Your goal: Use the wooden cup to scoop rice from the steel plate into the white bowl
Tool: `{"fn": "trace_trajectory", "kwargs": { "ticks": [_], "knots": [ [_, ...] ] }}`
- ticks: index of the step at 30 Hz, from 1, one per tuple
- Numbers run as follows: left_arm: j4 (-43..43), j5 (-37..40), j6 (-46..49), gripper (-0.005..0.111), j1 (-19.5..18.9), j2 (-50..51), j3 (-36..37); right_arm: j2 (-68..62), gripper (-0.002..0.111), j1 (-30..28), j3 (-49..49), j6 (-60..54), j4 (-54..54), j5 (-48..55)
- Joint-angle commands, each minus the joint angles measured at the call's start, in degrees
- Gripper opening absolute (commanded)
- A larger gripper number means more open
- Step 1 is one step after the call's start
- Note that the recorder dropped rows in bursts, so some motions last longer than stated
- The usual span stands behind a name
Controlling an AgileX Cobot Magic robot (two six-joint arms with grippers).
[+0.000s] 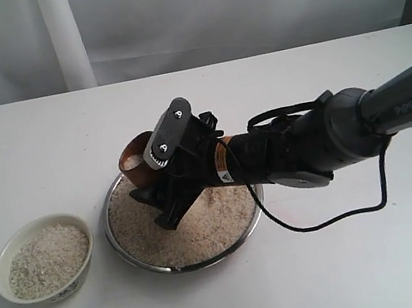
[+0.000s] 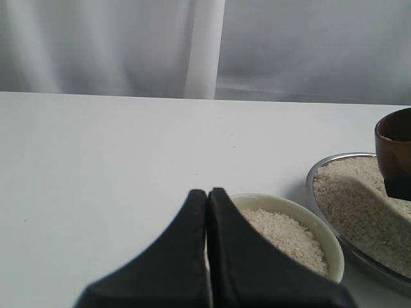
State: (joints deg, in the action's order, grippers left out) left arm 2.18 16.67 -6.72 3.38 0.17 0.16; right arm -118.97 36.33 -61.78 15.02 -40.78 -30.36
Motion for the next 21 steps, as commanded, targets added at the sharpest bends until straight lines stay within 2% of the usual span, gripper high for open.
{"fn": "trace_trajectory", "kwargs": {
  "ticks": [1, 9, 11, 16, 21],
  "knots": [
    [-0.3, -0.3, -0.3, 0.0, 0.2, -0.2, -0.2, 0.9, 0.0, -0.4, 0.1, -0.2, 0.6, -2.0],
    [-0.3, -0.3, -0.3, 0.0, 0.2, -0.2, -0.2, 1.2, 0.0, -0.3, 0.1, -1.3, 2.5, -1.9],
    [-0.3, -0.3, -0.3, 0.0, 0.2, -0.2, -0.2, 2.7, 0.0, 0.0, -0.3, -1.3, 2.5, 1.3],
    [-0.3, -0.3, -0.3, 0.0, 0.2, -0.2, -0.2, 5.5, 0.0, 7.2, -11.1, -7.0, 2.5, 28.1],
    [-0.3, -0.3, -0.3, 0.0, 0.2, -0.2, -0.2, 5.4, 0.0, 15.9, -21.8, -16.2, 0.9, 39.4]
  ]
}}
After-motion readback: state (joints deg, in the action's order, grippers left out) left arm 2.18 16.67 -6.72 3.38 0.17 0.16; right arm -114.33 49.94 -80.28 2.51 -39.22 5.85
